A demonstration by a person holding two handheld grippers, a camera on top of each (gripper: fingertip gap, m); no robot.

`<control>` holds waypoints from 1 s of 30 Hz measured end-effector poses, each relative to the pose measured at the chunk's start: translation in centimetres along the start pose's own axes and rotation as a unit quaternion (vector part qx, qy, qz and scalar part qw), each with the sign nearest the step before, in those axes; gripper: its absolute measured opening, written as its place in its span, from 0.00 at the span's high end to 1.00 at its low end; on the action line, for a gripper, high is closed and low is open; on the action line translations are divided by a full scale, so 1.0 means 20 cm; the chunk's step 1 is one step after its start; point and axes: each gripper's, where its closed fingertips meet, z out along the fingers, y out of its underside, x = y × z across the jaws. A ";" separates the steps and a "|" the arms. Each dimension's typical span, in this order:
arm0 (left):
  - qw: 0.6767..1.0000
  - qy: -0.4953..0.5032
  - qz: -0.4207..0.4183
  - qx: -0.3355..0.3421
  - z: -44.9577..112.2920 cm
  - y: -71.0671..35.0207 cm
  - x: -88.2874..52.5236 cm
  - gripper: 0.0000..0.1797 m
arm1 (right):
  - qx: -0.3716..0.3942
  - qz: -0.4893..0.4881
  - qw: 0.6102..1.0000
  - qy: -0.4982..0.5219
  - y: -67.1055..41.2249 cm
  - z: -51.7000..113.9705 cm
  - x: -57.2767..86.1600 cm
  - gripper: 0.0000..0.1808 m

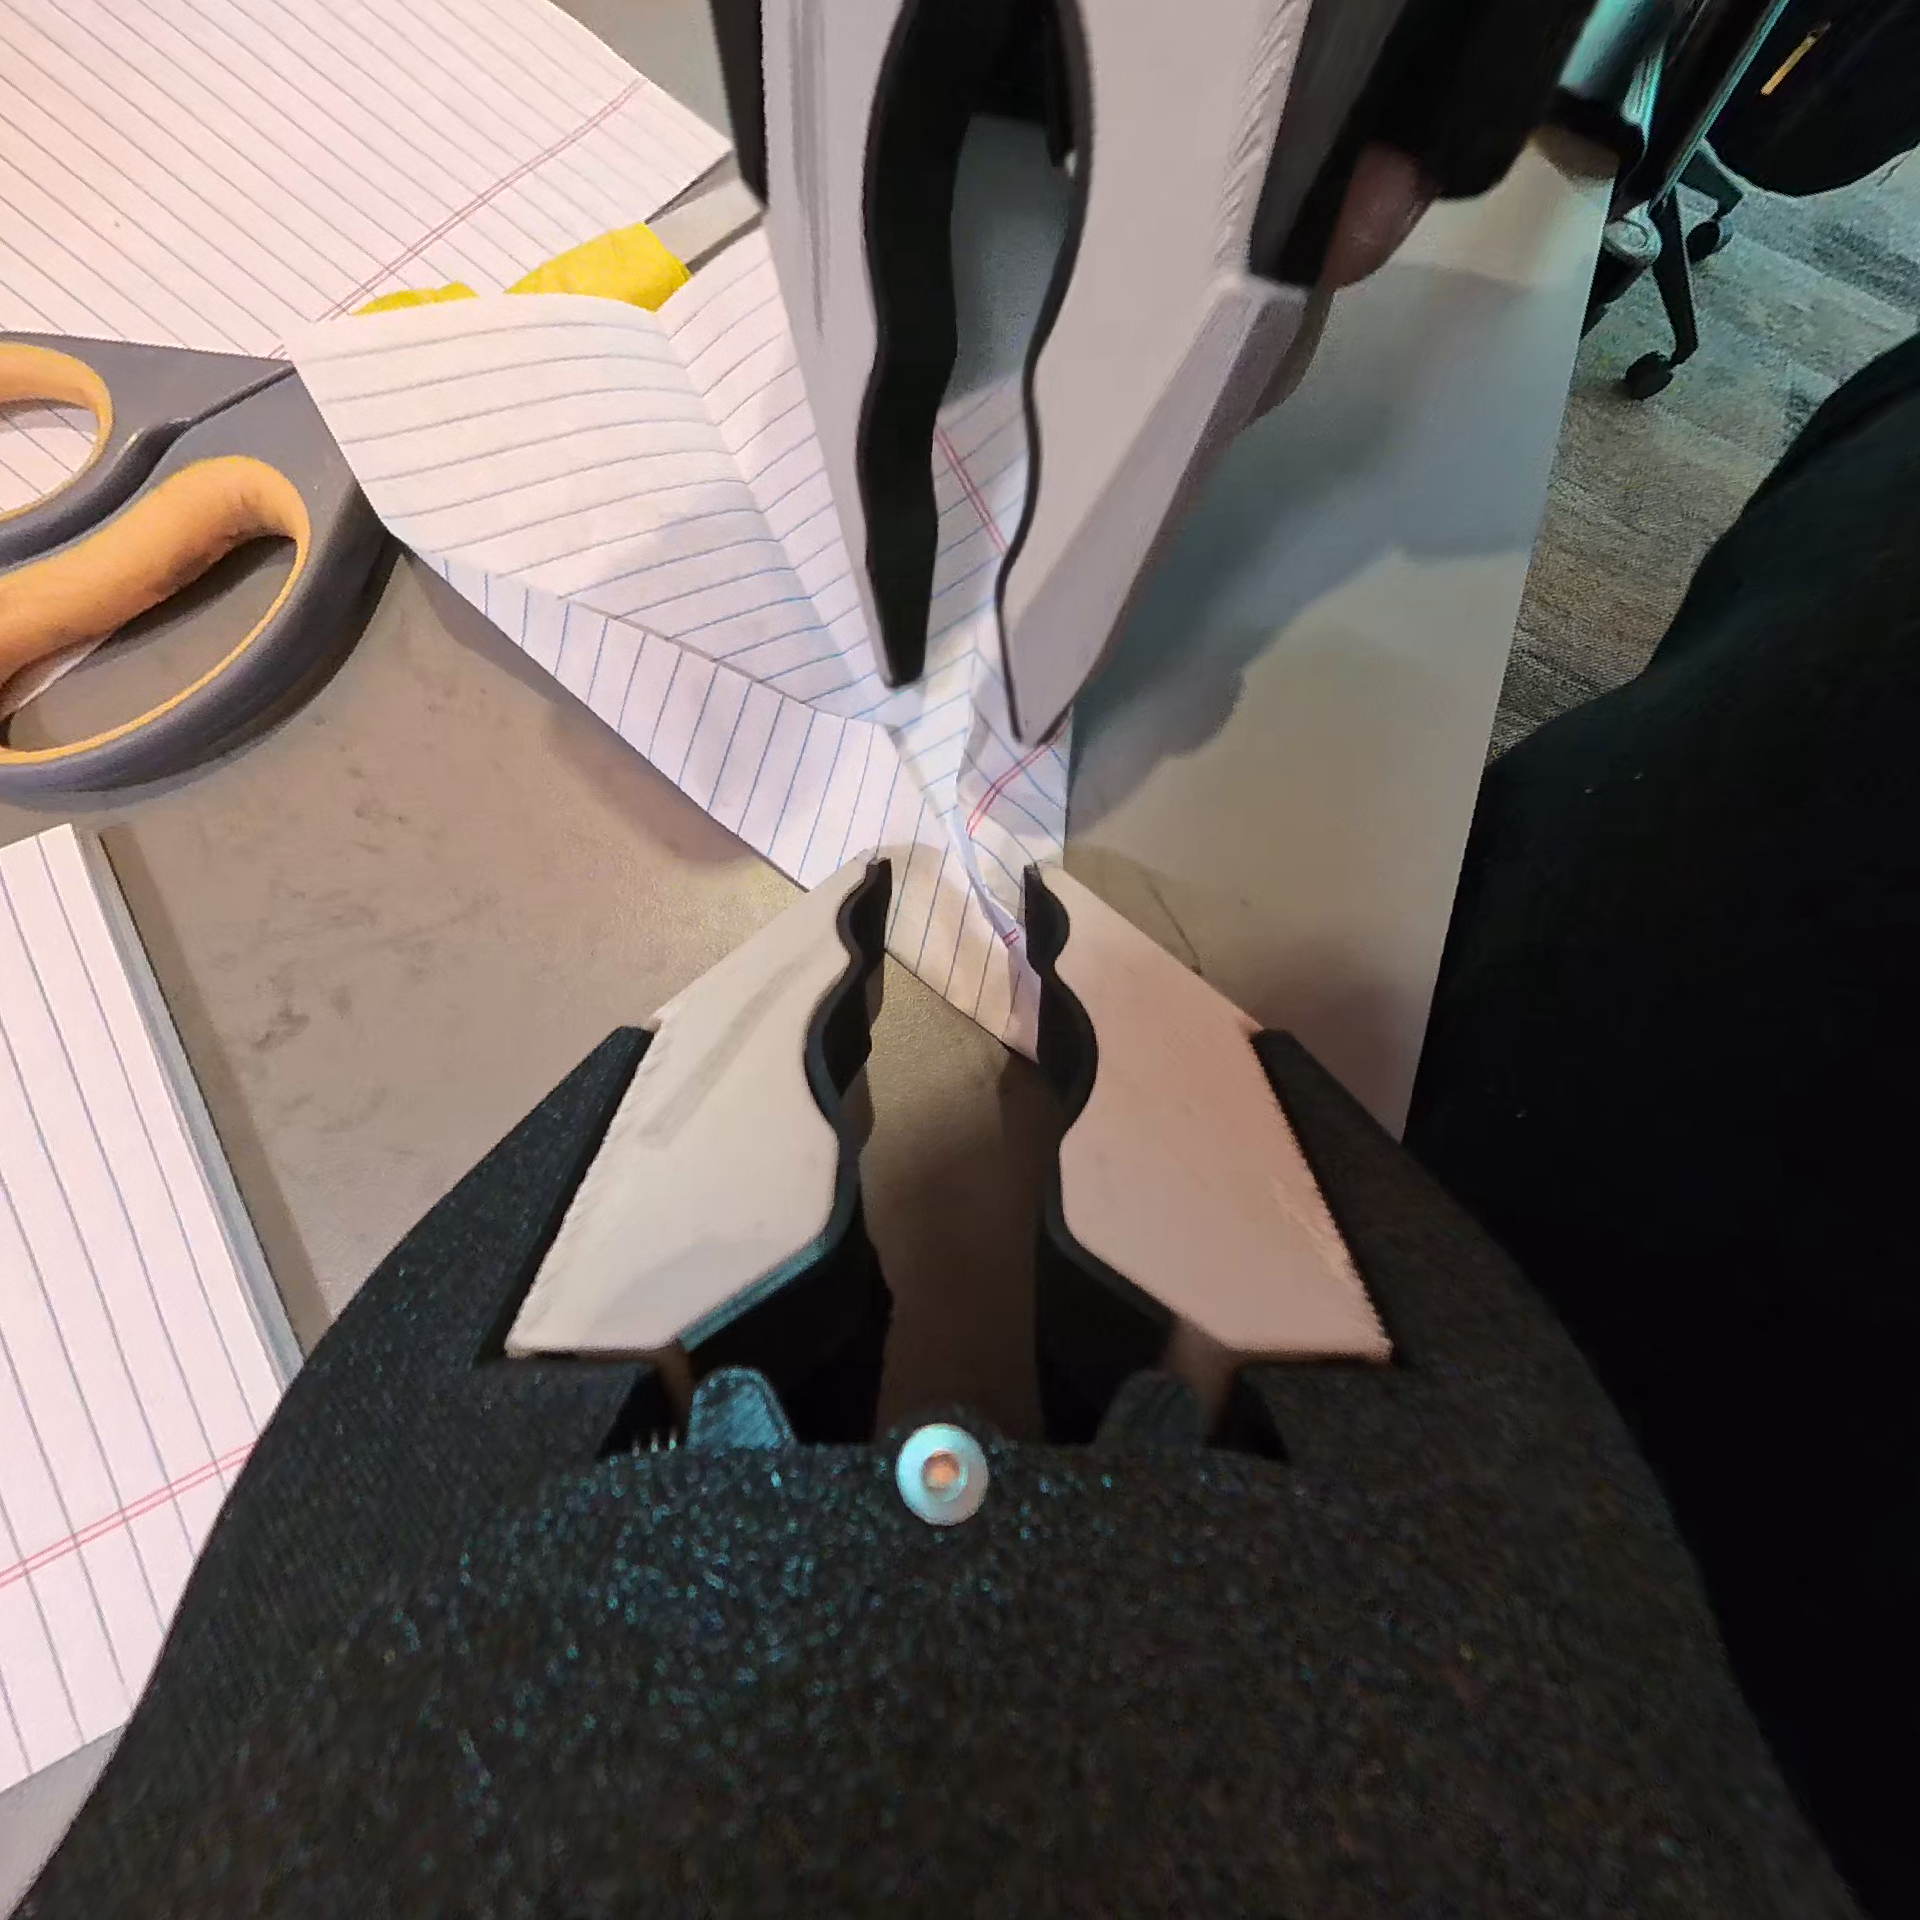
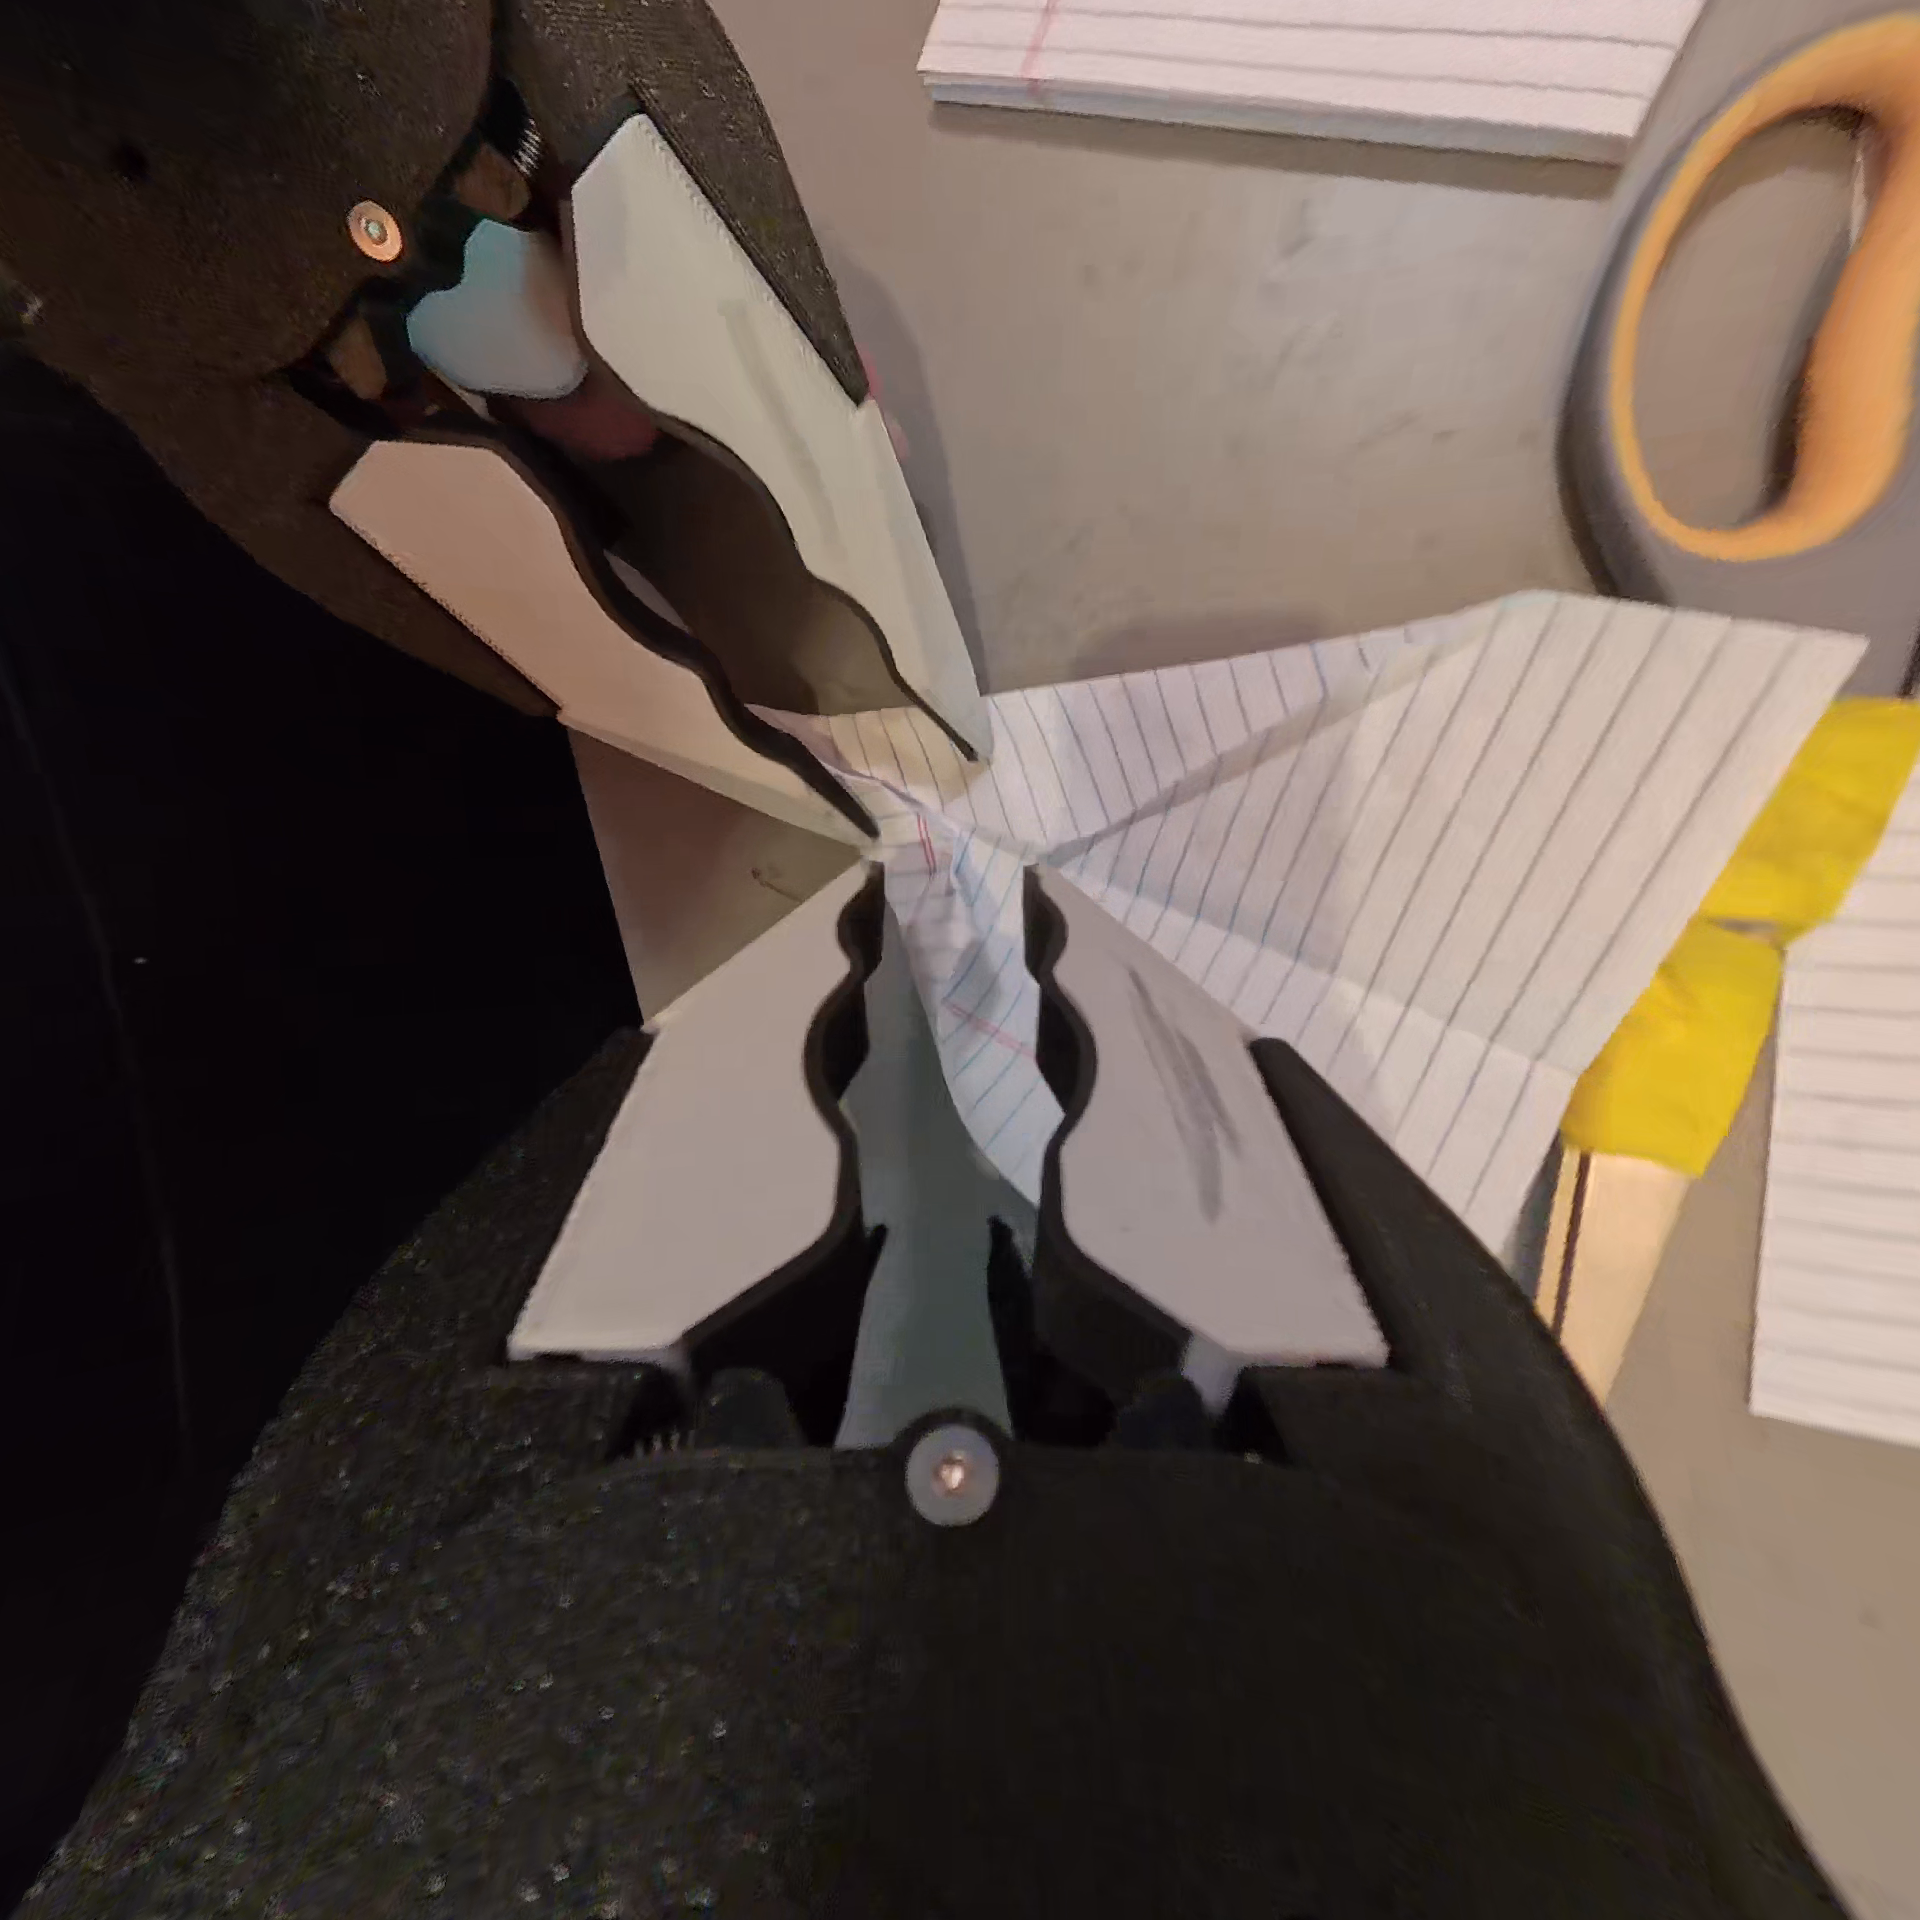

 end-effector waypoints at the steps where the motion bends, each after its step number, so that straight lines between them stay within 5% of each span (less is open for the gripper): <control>1: 1.000 0.001 -0.001 0.000 0.00 0.00 0.00 0.86 | 0.003 0.006 1.000 0.004 0.01 -0.01 0.01 0.86; 30: 1.000 -0.001 0.012 -0.001 0.00 0.00 0.01 0.85 | 0.011 0.037 0.999 -0.019 0.02 0.02 0.02 1.00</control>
